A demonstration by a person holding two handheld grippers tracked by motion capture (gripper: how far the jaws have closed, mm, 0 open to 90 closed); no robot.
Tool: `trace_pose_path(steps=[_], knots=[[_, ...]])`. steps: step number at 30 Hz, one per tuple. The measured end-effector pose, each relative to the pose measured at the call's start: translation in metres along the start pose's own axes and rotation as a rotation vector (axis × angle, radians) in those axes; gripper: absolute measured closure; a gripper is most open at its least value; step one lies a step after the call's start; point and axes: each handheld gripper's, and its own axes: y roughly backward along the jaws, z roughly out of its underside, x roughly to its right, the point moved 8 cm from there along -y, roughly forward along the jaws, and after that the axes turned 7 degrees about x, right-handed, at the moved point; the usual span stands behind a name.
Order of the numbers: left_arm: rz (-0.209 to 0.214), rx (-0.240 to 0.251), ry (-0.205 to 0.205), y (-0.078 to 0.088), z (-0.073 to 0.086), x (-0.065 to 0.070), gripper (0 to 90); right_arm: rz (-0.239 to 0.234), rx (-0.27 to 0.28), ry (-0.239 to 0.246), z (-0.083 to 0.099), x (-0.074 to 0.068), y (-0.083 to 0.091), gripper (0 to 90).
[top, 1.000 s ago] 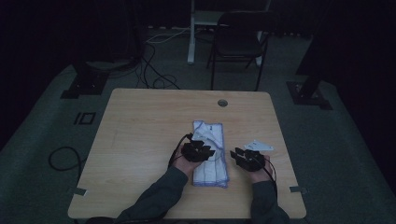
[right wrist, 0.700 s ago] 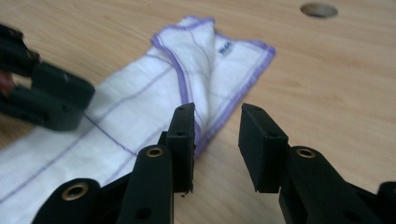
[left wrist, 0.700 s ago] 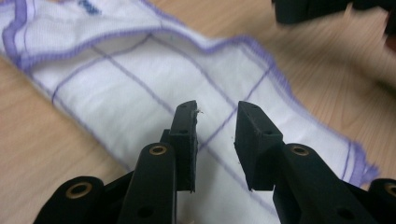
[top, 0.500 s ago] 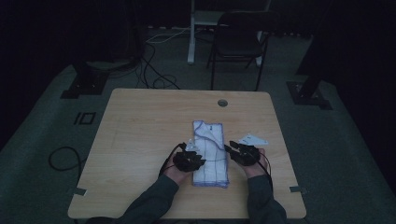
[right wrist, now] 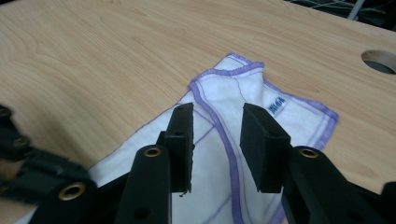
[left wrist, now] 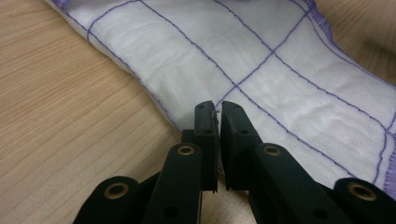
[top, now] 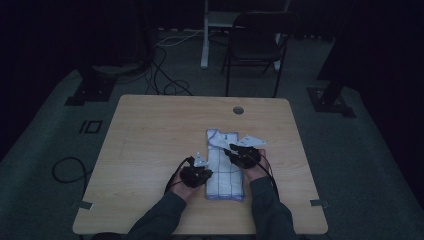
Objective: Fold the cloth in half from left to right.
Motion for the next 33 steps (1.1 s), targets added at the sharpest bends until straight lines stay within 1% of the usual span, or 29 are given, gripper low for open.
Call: trace_pose_path(steps=[1,4,6,8,10,12,14,15,18,19,21,23,24,25,27,28,29,31,33], knots=[[0.002,0.004,-0.001,0.001,0.0,0.001,85.3,0.001,-0.006,0.011,-0.001,-0.001,-0.005,64.1],[0.029,0.027,-0.007,0.007,-0.002,0.009,78.0,0.004,-0.014,0.028,-0.004,-0.002,-0.015,62.8],[0.051,0.04,-0.024,0.011,-0.002,0.017,74.2,0.002,-0.027,0.043,-0.004,-0.002,-0.023,62.2],[0.059,0.039,-0.036,0.013,-0.001,0.021,71.1,0.003,-0.046,0.061,-0.004,-0.003,-0.03,61.0],[0.052,0.024,-0.049,0.013,0.003,0.022,69.5,-0.002,-0.06,0.068,-0.005,-0.004,-0.037,60.2],[0.046,0.007,-0.039,0.01,0.008,0.021,69.1,0.002,-0.077,0.072,-0.004,-0.004,-0.043,58.6],[0.042,0.001,-0.029,0.009,0.012,0.02,70.1,0.01,-0.095,0.083,-0.003,-0.004,-0.049,57.3],[0.039,0.001,-0.028,0.009,0.013,0.019,72.0,0.013,-0.103,0.089,-0.003,-0.004,-0.051,56.8],[0.024,0.0,-0.022,0.01,0.014,0.018,80.8,0.011,-0.128,0.113,-0.001,-0.004,-0.058,57.8],[0.025,0.001,-0.02,0.011,0.014,0.017,83.6,0.01,-0.141,0.119,0.001,-0.004,-0.061,58.3],[0.021,0.006,-0.019,0.011,0.015,0.017,89.3,0.023,-0.162,0.134,0.004,-0.002,-0.064,59.7],[0.013,0.006,-0.027,0.013,0.016,0.017,90.0,0.037,-0.176,0.142,0.006,0.001,-0.067,63.2],[0.013,0.006,-0.027,0.013,0.016,0.017,90.0,0.037,-0.176,0.142,0.006,0.001,-0.067,63.2],[0.011,0.011,-0.022,0.015,0.016,0.018,90.0,0.049,-0.183,0.136,0.007,0.004,-0.066,72.5],[0.015,0.018,-0.01,0.016,0.017,0.017,90.0,0.056,-0.176,0.131,0.006,0.007,-0.065,76.5],[0.014,0.023,0.0,0.017,0.017,0.017,90.0,0.057,-0.174,0.131,0.005,0.008,-0.064,78.3],[0.011,0.024,0.001,0.019,0.018,0.016,90.0,0.059,-0.17,0.126,0.004,0.01,-0.063,79.6],[0.007,0.027,0.006,0.021,0.019,0.014,90.0,0.062,-0.163,0.106,0.003,0.014,-0.062,80.9],[0.003,0.029,0.008,0.023,0.02,0.013,90.0,0.078,-0.163,0.095,0.004,0.018,-0.06,82.4]])
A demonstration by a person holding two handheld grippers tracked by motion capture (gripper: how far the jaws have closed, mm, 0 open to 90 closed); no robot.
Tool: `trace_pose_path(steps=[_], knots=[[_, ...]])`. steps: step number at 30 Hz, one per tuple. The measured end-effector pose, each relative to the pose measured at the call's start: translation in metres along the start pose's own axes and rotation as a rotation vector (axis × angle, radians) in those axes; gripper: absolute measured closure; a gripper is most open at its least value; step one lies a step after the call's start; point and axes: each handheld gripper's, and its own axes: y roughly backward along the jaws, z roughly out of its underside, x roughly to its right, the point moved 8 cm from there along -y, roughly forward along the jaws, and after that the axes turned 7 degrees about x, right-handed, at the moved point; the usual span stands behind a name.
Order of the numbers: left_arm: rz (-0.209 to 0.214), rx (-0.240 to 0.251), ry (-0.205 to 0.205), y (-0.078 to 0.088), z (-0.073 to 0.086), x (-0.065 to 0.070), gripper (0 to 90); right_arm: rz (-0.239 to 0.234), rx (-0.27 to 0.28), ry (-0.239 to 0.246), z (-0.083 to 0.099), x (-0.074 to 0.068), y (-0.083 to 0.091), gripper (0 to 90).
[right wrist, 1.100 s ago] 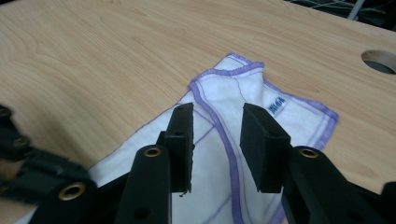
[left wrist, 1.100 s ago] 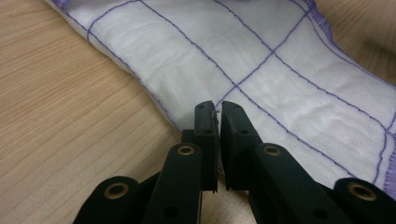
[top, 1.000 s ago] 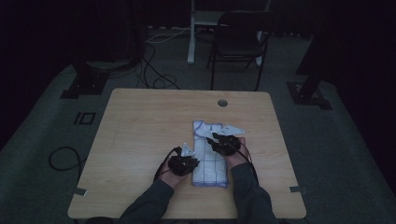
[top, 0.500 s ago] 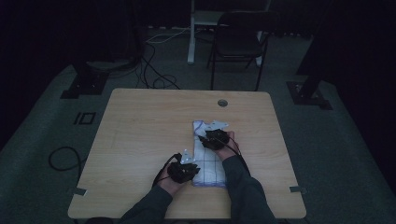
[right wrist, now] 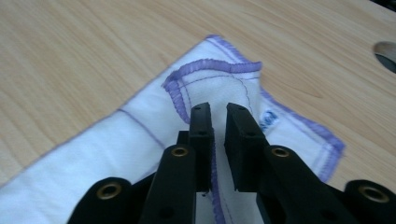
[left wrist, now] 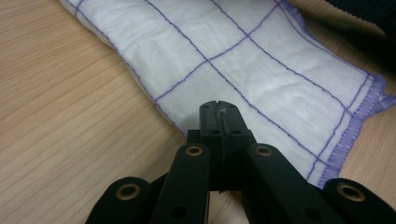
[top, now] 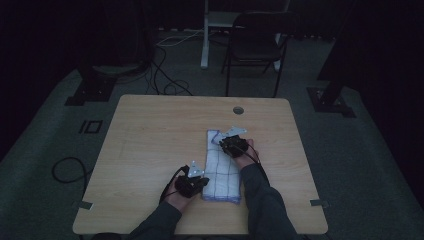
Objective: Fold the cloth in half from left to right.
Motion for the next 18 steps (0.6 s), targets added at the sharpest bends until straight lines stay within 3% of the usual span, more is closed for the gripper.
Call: trace_pose_path(steps=[4,8,18], knots=[[-0.007,0.004,0.012,0.004,0.003,-0.002,90.0,0.02,0.007,-0.022,0.001,0.01,0.003,84.0],[-0.012,0.005,0.021,0.007,0.006,-0.005,90.0,0.037,0.008,-0.077,0.007,0.023,0.006,83.8],[-0.018,0.009,0.041,0.011,0.01,-0.006,90.0,0.036,0.002,-0.181,0.025,0.042,0.011,74.8]])
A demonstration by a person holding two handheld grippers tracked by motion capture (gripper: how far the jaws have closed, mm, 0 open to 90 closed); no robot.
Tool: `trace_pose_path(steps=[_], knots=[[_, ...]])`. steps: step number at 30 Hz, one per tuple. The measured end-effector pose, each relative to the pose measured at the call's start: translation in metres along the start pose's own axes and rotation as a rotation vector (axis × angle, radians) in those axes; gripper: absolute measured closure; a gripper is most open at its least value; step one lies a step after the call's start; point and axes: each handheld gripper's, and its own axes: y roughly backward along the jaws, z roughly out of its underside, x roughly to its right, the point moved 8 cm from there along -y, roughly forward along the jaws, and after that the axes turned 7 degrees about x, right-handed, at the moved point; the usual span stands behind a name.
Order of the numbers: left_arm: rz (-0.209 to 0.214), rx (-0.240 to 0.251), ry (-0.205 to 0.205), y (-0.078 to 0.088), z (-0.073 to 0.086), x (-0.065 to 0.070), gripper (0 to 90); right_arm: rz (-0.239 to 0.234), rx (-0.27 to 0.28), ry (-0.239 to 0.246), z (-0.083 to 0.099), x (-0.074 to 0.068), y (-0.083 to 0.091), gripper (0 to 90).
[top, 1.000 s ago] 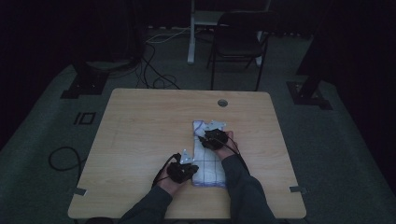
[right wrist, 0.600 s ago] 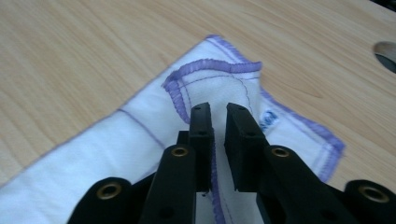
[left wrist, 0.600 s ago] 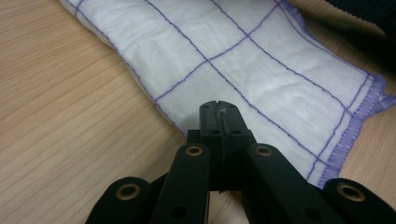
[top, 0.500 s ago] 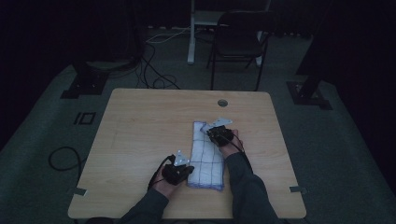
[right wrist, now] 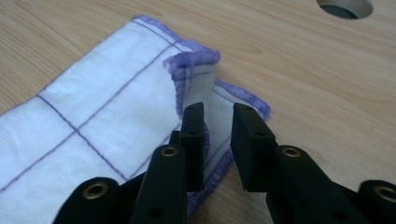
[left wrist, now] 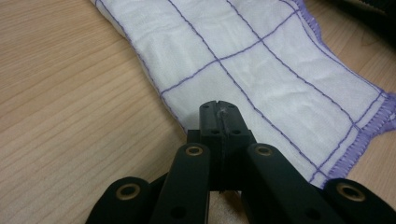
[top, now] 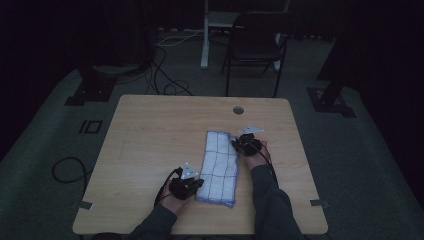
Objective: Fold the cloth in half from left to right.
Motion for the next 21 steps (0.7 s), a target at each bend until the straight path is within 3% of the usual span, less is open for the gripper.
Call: trace_pose_path(steps=[6,9,15,21], knots=[[-0.008,0.002,0.01,0.002,0.0,0.0,90.0,0.03,-0.029,-0.028,0.009,0.009,-0.002,75.1],[-0.01,0.012,0.004,0.007,-0.002,0.002,89.7,0.019,-0.025,-0.056,0.011,0.012,-0.003,74.3],[0.059,0.058,-0.044,0.019,-0.011,0.022,83.8,0.009,-0.012,-0.041,0.008,0.01,-0.003,74.3],[0.104,0.007,-0.099,0.011,-0.001,0.039,83.0,0.019,-0.023,-0.03,0.009,0.011,-0.005,74.9]])
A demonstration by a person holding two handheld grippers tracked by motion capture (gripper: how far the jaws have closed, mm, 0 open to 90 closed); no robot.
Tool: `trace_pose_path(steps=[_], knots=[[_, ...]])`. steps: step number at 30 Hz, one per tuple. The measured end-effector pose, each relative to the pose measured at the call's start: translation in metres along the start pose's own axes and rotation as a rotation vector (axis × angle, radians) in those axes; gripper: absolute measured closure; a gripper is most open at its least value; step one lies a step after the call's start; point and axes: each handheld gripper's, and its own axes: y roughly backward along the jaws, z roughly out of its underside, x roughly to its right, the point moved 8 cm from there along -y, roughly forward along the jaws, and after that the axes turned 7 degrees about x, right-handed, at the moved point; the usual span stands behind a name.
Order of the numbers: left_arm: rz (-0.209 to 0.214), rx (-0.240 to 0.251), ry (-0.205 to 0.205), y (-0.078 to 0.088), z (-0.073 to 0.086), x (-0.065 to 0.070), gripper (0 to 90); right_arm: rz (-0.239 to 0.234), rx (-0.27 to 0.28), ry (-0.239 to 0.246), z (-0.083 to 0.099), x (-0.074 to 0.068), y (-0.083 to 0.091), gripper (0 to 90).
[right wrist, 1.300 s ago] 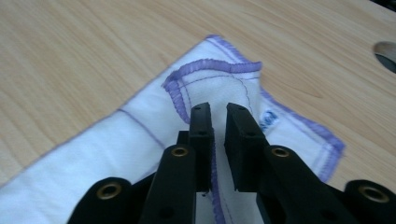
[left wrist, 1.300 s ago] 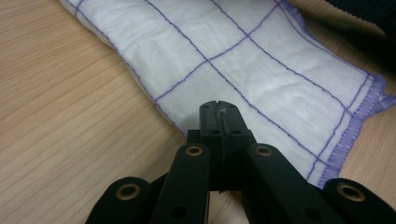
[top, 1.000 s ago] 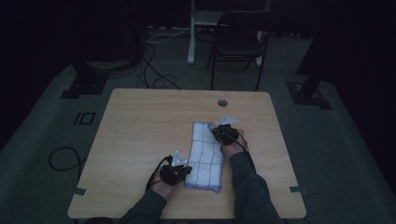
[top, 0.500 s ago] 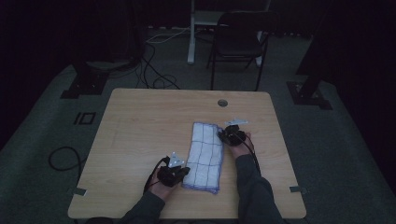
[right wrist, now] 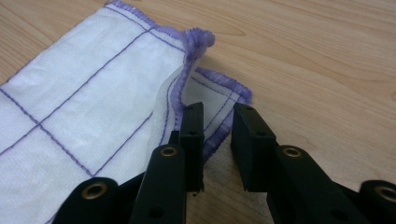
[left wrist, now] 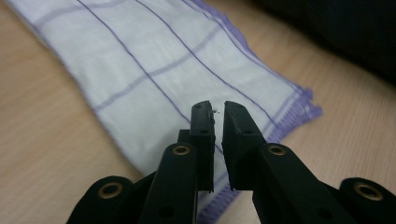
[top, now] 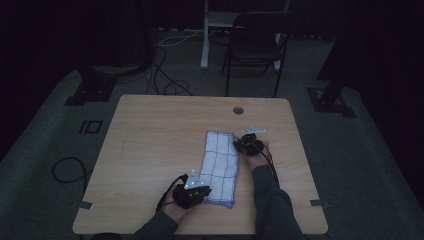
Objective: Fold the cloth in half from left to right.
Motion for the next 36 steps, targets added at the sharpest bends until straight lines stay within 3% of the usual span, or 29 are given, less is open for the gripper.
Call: trace_pose_path(steps=[5,6,12,20,26,31,36], knots=[[-0.009,-0.058,0.011,-0.006,0.013,-0.002,86.4,0.004,-0.001,0.019,-0.001,0.001,-0.002,75.6],[-0.003,-0.053,0.025,-0.005,0.013,-0.003,87.2,0.003,-0.002,0.022,-0.002,0.001,-0.002,75.5],[-0.024,-0.075,-0.004,0.0,0.016,-0.006,90.0,0.016,-0.003,0.039,-0.004,0.003,-0.005,78.1],[-0.043,-0.087,0.004,0.015,0.025,-0.01,90.0,0.025,0.001,0.054,-0.006,0.005,-0.008,80.0],[-0.065,-0.052,0.028,0.018,0.021,-0.015,90.0,0.047,-0.009,0.04,-0.007,0.008,-0.007,78.6],[-0.084,-0.005,0.027,0.019,0.007,-0.024,83.9,0.081,0.063,-0.016,-0.016,0.016,0.006,72.9],[-0.112,0.025,0.04,0.014,-0.007,-0.041,81.0,0.086,0.106,-0.021,-0.026,0.014,0.016,68.3]])
